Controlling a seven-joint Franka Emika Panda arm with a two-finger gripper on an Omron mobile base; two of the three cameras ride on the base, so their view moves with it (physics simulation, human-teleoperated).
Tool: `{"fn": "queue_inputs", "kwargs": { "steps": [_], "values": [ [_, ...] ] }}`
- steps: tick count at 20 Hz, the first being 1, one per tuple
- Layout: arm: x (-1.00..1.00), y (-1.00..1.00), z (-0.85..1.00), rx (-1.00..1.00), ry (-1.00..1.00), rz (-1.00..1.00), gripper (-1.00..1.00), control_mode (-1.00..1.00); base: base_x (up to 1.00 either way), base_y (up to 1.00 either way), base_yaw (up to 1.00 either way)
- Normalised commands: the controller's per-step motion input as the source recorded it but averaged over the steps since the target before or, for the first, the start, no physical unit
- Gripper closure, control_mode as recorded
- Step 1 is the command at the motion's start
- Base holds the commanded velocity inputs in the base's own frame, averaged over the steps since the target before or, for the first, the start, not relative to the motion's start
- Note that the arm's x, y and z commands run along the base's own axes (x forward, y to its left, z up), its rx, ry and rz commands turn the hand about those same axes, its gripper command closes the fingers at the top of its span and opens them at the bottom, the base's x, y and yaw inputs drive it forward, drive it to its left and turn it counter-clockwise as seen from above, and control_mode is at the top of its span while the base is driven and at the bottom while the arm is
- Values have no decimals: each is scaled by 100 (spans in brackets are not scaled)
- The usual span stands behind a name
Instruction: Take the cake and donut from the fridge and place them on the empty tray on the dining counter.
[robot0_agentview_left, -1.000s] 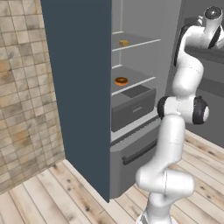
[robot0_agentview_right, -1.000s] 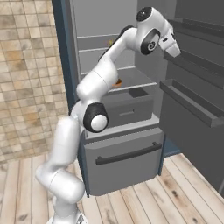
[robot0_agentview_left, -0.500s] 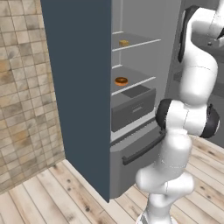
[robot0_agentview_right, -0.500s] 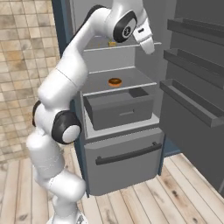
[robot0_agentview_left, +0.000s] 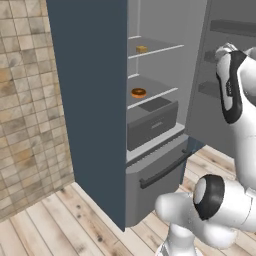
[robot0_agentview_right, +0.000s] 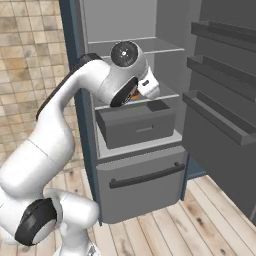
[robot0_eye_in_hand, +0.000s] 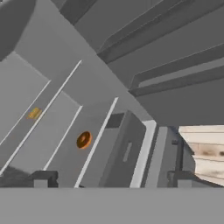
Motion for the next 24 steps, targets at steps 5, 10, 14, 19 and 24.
{"fn": "queue_inputs", "kwargs": {
  "steps": [5, 10, 14, 19, 24],
  "values": [
    [-100, 56, 29, -24, -1, 23, -100, -100, 0, 0, 0],
    [-94, 50, 88, -26, 12, 16, -100, -100, 0, 0, 0],
    [-92, 58, -4, -23, -4, 16, -100, -100, 0, 0, 0],
    [-51, 60, -15, -16, -29, 16, -100, -100, 0, 0, 0],
    [-23, 13, -2, -18, -11, -1, -100, -100, 0, 0, 0]
  ]
}}
